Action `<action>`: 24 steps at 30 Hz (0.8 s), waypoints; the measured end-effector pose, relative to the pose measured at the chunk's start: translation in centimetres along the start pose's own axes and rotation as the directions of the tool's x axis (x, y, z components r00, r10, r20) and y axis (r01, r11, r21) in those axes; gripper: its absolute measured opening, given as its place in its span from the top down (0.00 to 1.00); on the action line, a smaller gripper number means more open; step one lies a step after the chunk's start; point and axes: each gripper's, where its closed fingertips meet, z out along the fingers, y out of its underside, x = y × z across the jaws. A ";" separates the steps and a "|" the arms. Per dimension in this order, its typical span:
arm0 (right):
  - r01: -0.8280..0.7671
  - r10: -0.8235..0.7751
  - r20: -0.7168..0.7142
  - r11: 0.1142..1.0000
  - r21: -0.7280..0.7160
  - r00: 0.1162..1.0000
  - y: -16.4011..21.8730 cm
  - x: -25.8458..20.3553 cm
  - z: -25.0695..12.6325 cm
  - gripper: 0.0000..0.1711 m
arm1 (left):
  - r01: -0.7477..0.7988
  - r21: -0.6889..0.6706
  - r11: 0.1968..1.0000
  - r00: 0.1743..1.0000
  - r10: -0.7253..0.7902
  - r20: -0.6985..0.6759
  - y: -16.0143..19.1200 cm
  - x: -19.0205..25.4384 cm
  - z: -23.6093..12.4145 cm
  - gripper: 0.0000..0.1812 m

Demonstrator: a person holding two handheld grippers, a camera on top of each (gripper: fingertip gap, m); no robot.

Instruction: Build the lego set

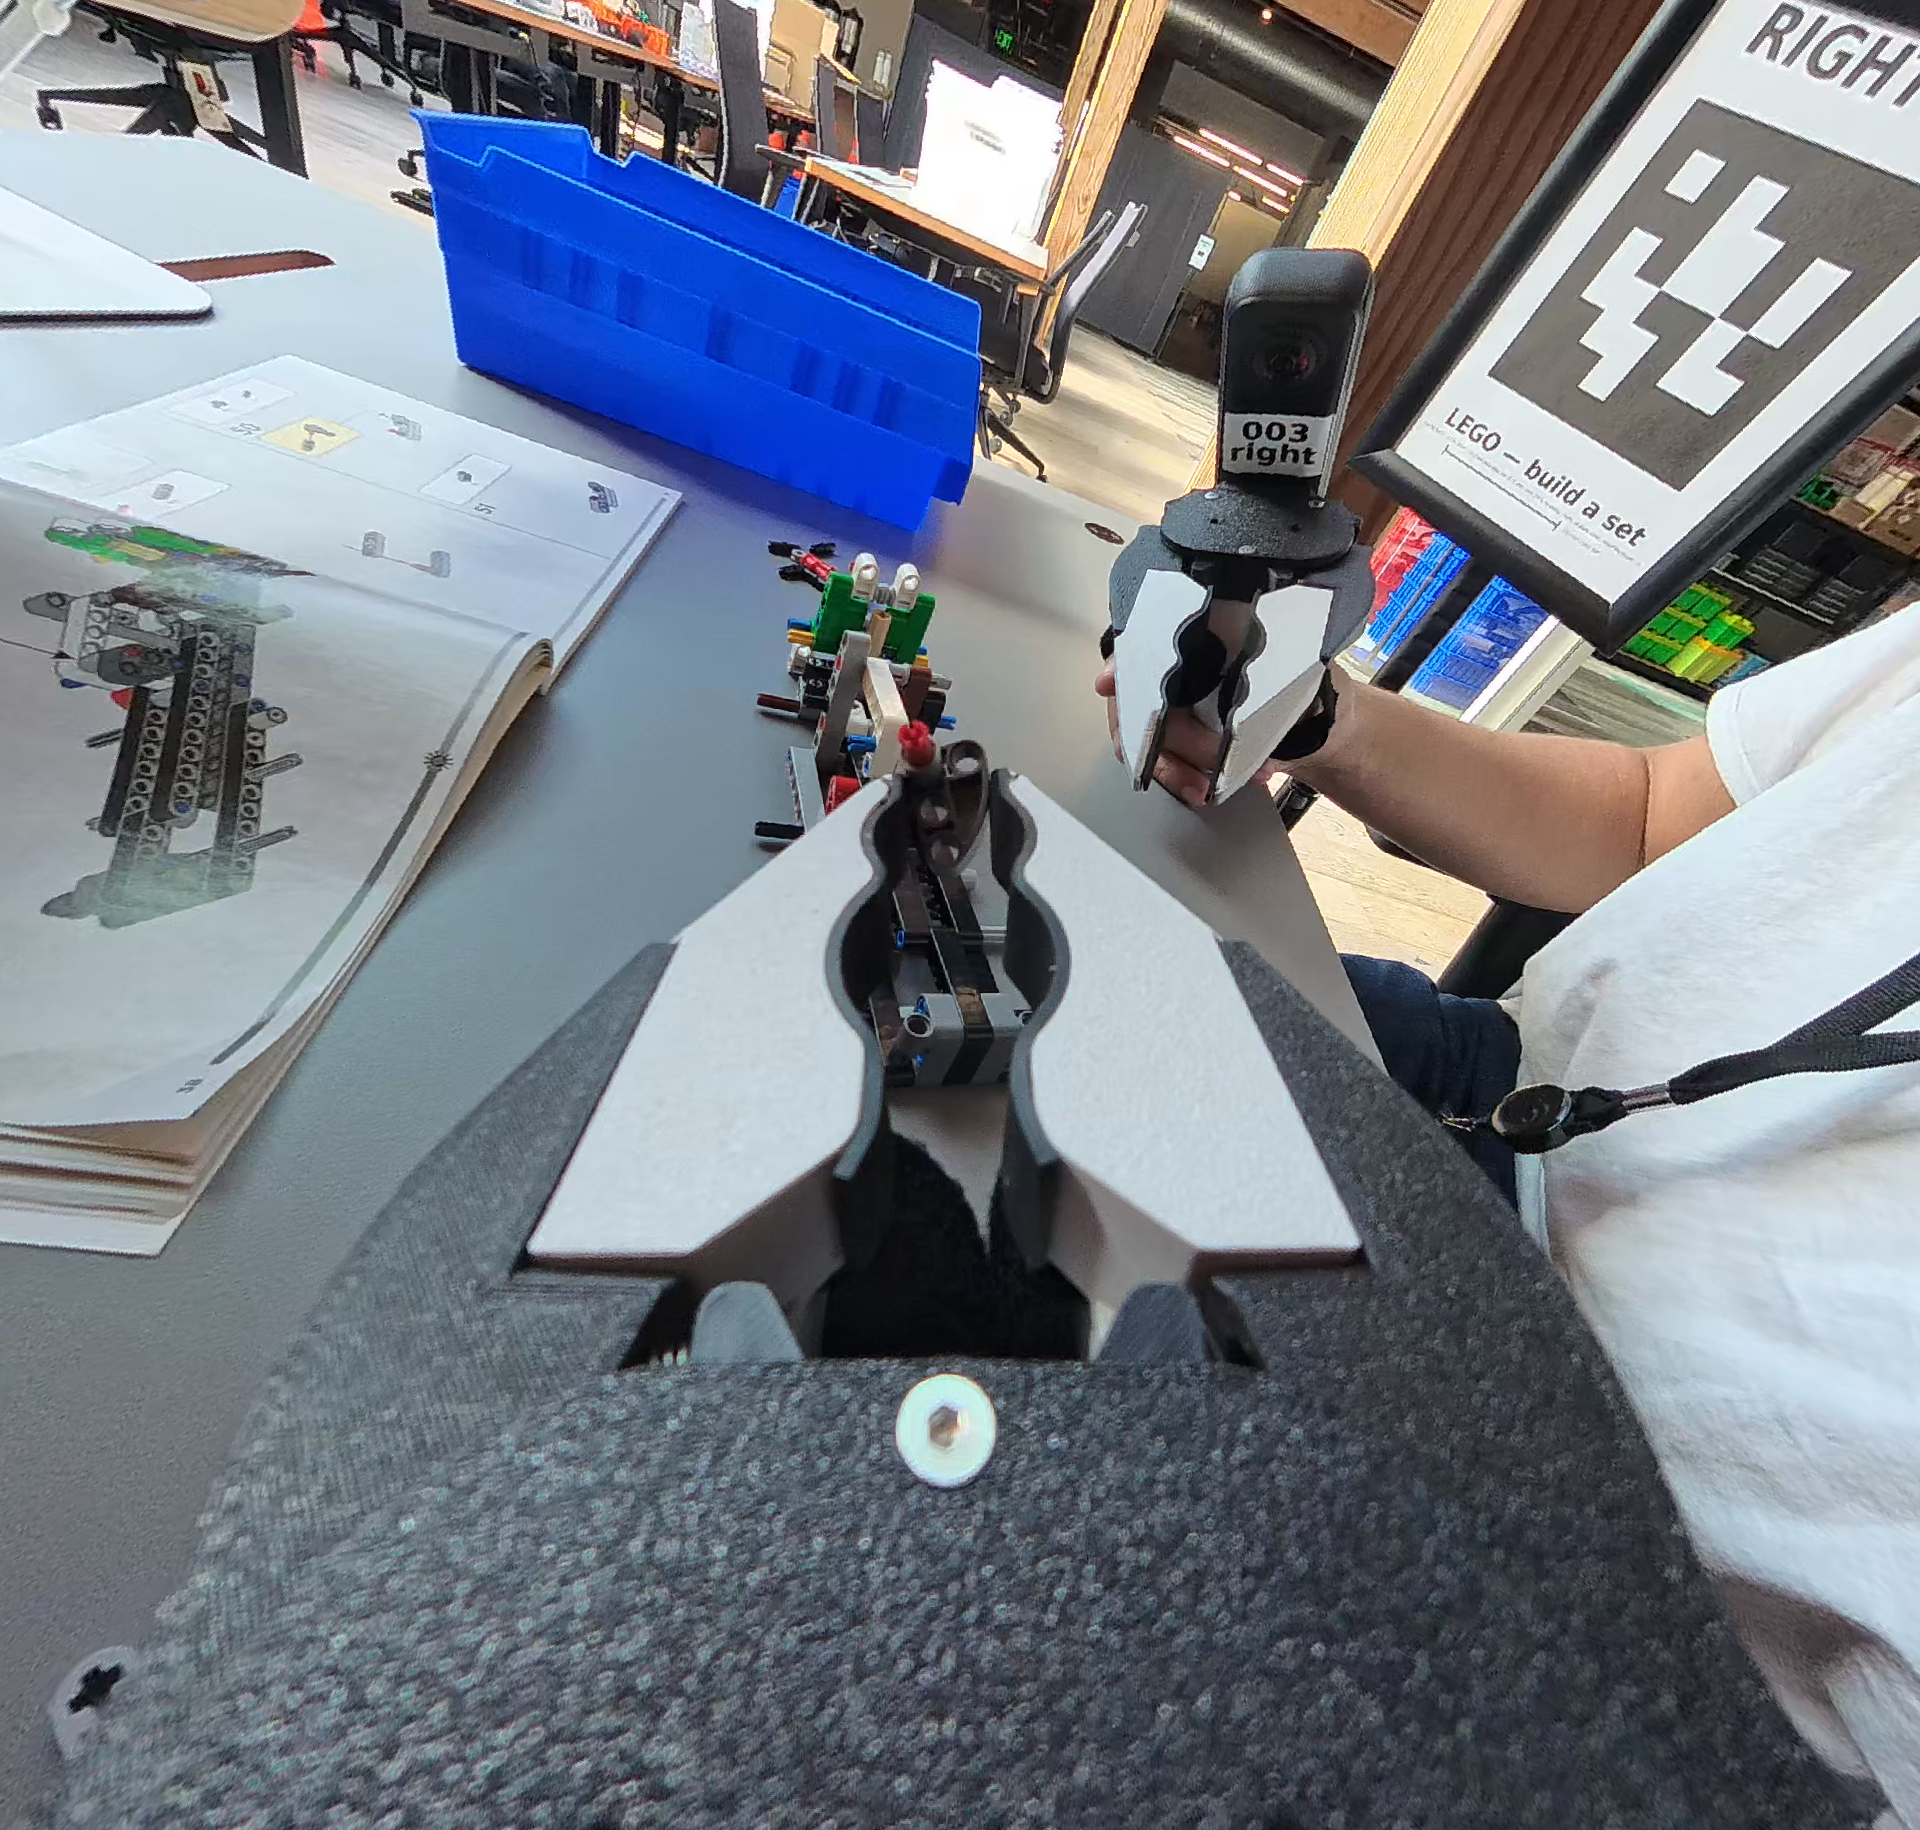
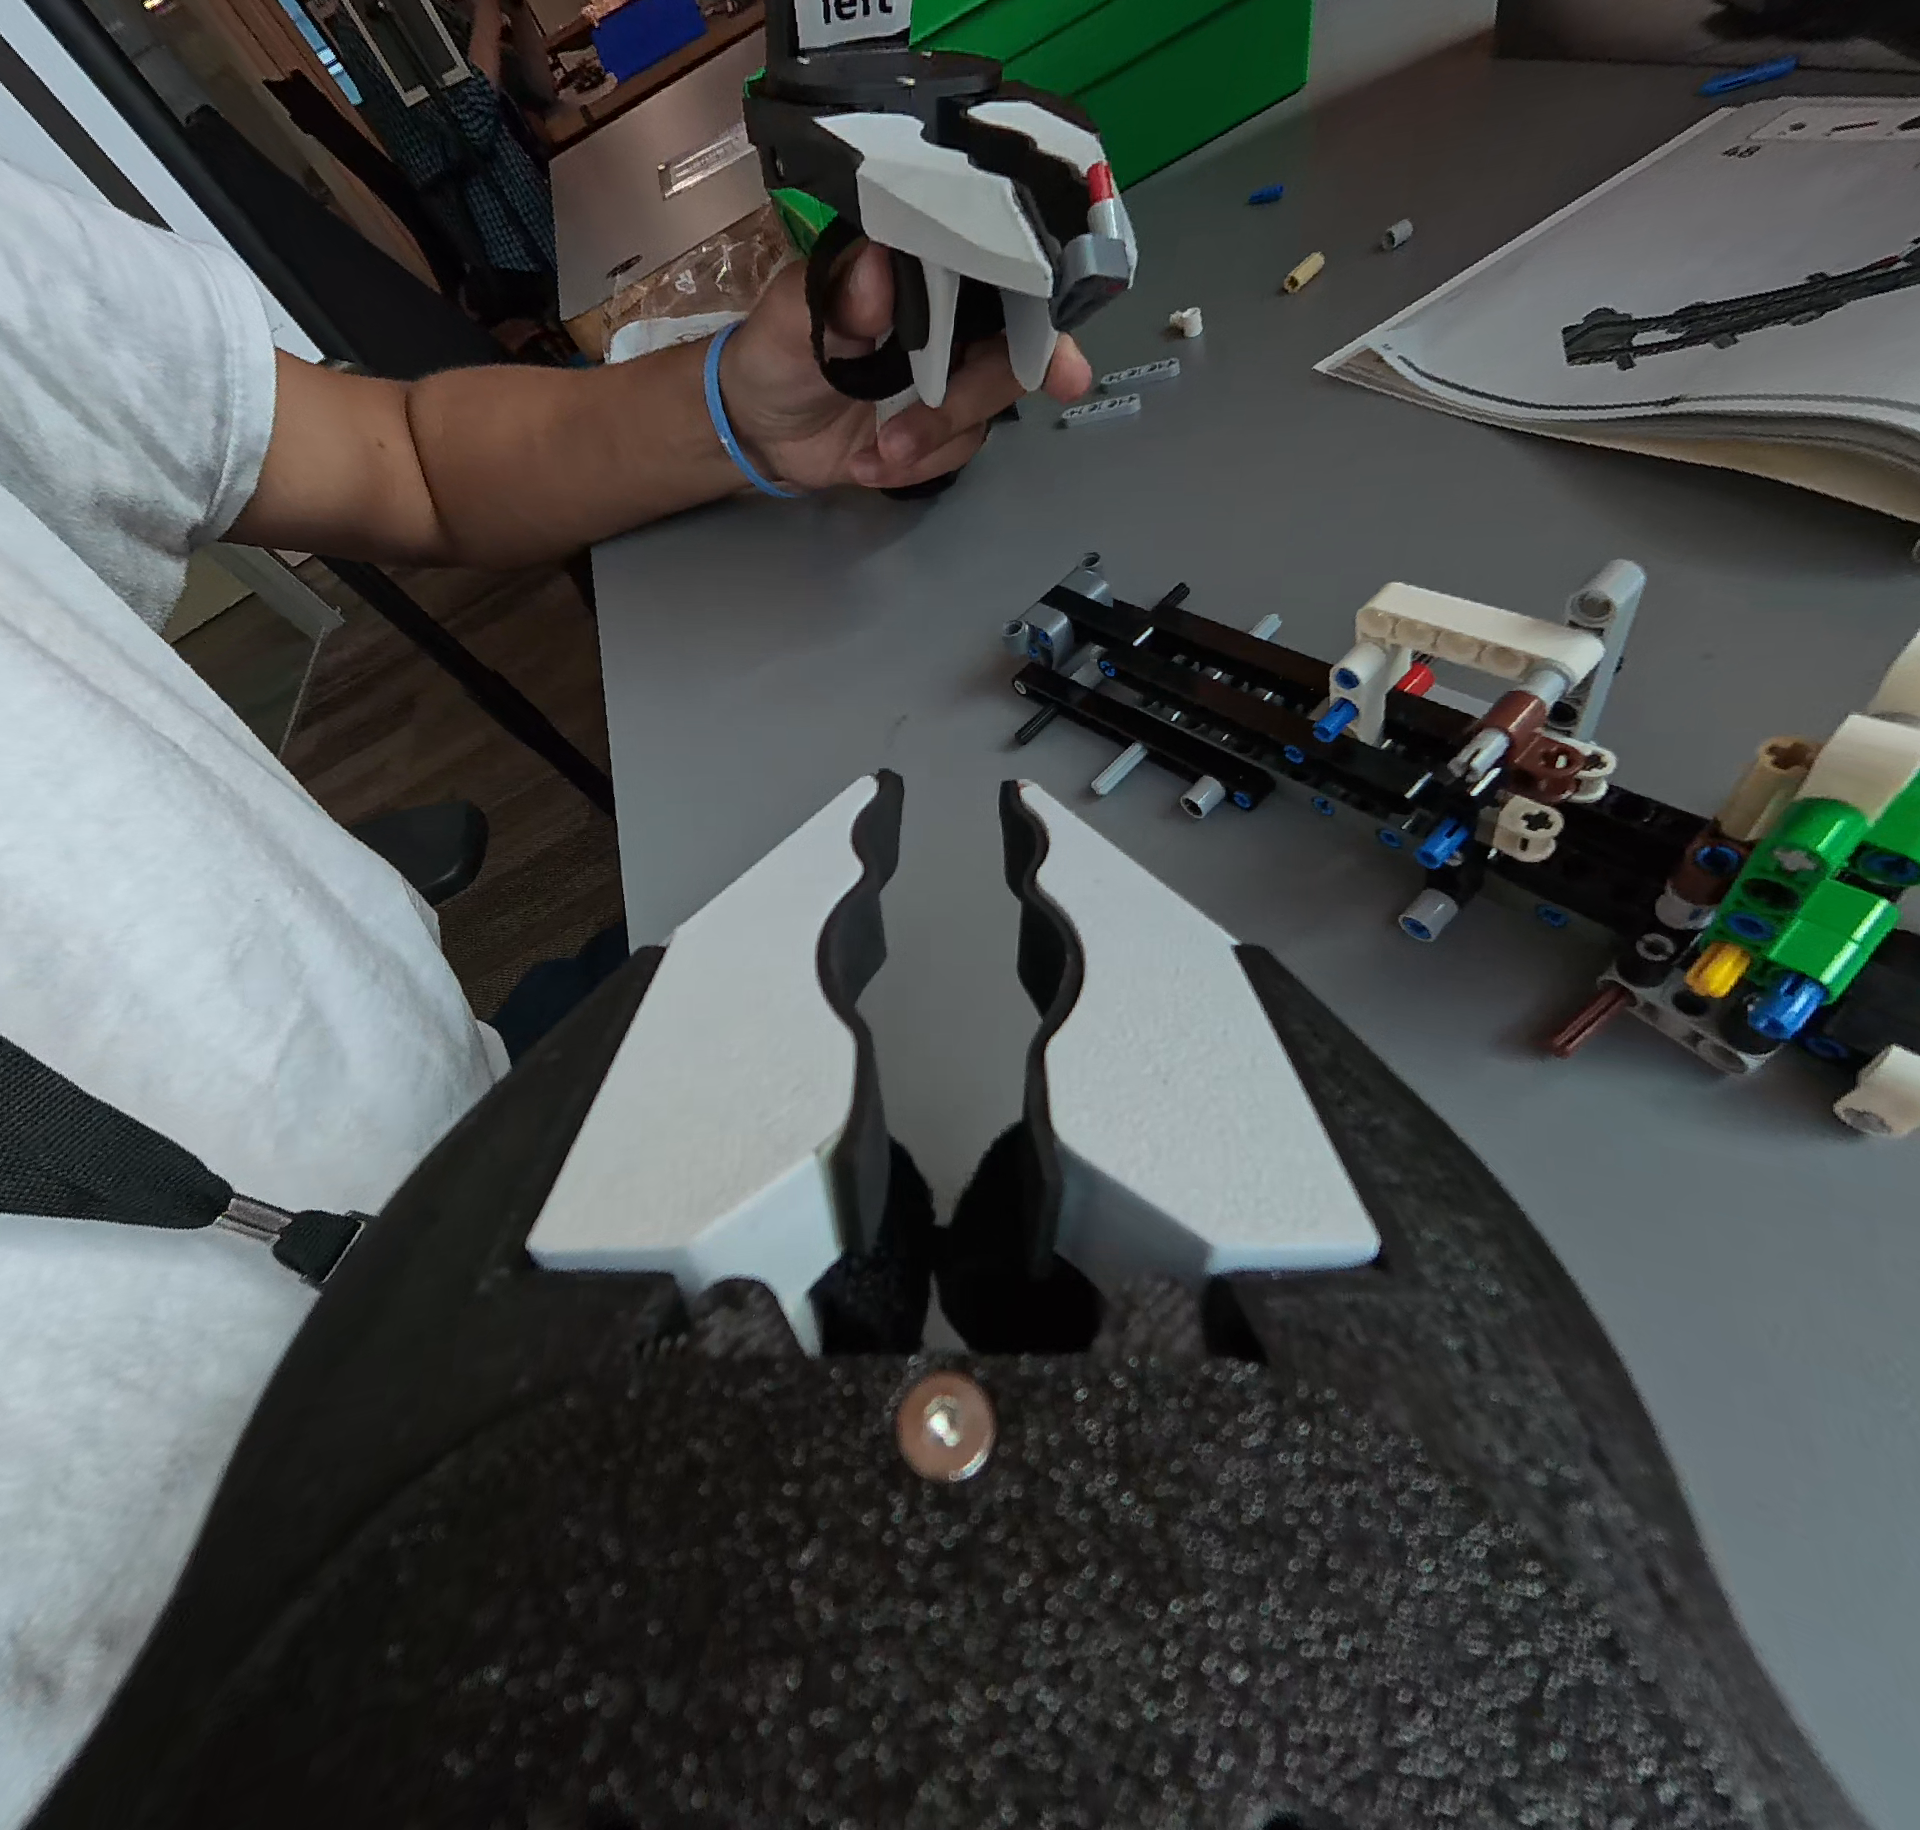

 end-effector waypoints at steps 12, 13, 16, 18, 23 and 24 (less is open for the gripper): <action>0.044 -0.044 -0.018 0.999 0.014 0.999 -0.3 0.0 0.0 0.88 | 0.056 0.039 0.998 0.986 -0.049 -0.160 -0.5 2.1 0.0 0.93; 0.064 -0.063 -0.028 0.997 0.034 0.998 -0.6 -0.1 -0.1 0.88 | 0.093 0.053 0.994 0.970 -0.078 -0.232 -0.8 3.1 -0.1 0.93; 0.114 -0.111 -0.035 0.986 0.120 0.993 -1.9 -0.6 -0.4 0.85 | 0.215 0.093 0.972 0.895 -0.158 -0.417 -2.1 5.5 -0.6 0.93; 0.190 -0.187 -0.030 0.960 0.207 0.982 -3.1 -1.5 -0.6 0.84 | 0.278 0.095 0.956 0.840 -0.194 -0.506 -2.6 6.7 -0.9 0.93; 0.480 -0.478 -0.073 0.843 0.243 0.875 -5.0 -3.9 0.0 0.84 | 0.359 0.066 0.931 0.733 -0.238 -0.637 -3.1 9.0 -0.9 0.93; 0.505 -0.498 -0.090 0.838 0.207 0.863 -5.1 -4.0 0.5 0.84 | 0.376 0.078 0.923 0.722 -0.240 -0.649 -3.4 9.2 -0.8 0.93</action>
